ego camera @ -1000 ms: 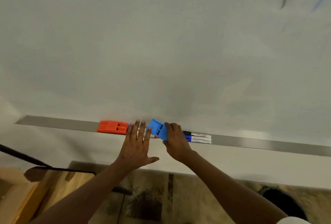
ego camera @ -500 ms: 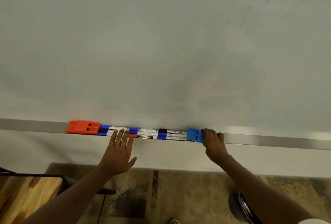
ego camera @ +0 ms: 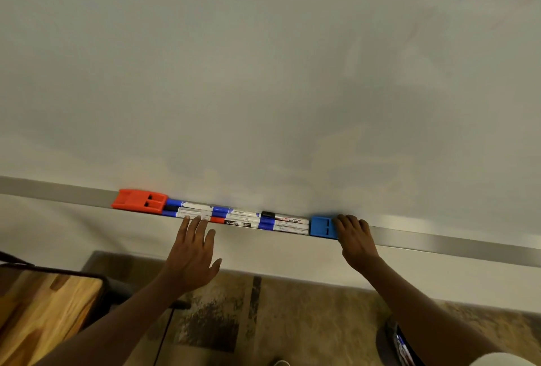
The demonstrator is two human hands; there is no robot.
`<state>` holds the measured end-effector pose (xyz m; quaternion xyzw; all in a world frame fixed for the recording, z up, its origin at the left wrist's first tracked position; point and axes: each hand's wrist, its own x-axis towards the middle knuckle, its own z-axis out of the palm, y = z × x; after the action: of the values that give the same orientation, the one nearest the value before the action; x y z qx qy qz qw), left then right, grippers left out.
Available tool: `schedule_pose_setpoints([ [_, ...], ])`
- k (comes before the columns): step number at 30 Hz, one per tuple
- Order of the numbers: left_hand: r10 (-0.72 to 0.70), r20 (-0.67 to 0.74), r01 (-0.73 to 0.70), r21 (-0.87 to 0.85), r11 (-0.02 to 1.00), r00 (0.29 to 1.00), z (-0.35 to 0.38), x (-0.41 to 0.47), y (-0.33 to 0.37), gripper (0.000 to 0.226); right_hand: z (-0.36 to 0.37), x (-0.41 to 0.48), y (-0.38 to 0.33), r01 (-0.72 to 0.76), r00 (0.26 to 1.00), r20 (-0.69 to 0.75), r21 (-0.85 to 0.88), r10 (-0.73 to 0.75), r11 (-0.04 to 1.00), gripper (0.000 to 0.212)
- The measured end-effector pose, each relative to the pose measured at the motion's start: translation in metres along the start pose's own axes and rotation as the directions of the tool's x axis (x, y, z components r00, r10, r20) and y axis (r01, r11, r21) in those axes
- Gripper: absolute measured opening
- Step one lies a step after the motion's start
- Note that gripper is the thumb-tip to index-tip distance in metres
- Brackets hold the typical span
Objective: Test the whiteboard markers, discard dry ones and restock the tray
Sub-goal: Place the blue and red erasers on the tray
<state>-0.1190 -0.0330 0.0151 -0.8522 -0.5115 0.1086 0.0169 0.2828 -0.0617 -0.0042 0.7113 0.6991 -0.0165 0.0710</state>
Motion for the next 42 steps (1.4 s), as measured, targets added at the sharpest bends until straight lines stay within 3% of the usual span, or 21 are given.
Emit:
schedule_pose_setpoints([
  [5,-0.025,0.014,0.025,0.02,0.999,1.0,0.004,-0.002,-0.001,0.071,0.009,0.002,0.002,0.003,1.0,-0.017,-0.006,-0.003,1.0,0.067],
  [17,-0.042,-0.019,0.043,0.037,0.998,0.999,0.007,0.004,-0.004,0.078,0.029,0.005,0.01,0.078,0.994,-0.08,-0.01,-0.079,0.997,0.081],
  [22,-0.054,-0.024,0.055,0.057,0.997,0.998,0.002,0.01,-0.008,0.087,0.034,0.007,0.011,0.057,0.998,-0.022,-0.003,-0.057,0.998,0.072],
  [42,-0.051,-0.018,0.052,0.032,0.998,0.999,0.007,0.018,0.006,0.088,0.017,0.008,-0.01,0.032,0.998,-0.063,0.023,-0.03,0.999,0.055],
])
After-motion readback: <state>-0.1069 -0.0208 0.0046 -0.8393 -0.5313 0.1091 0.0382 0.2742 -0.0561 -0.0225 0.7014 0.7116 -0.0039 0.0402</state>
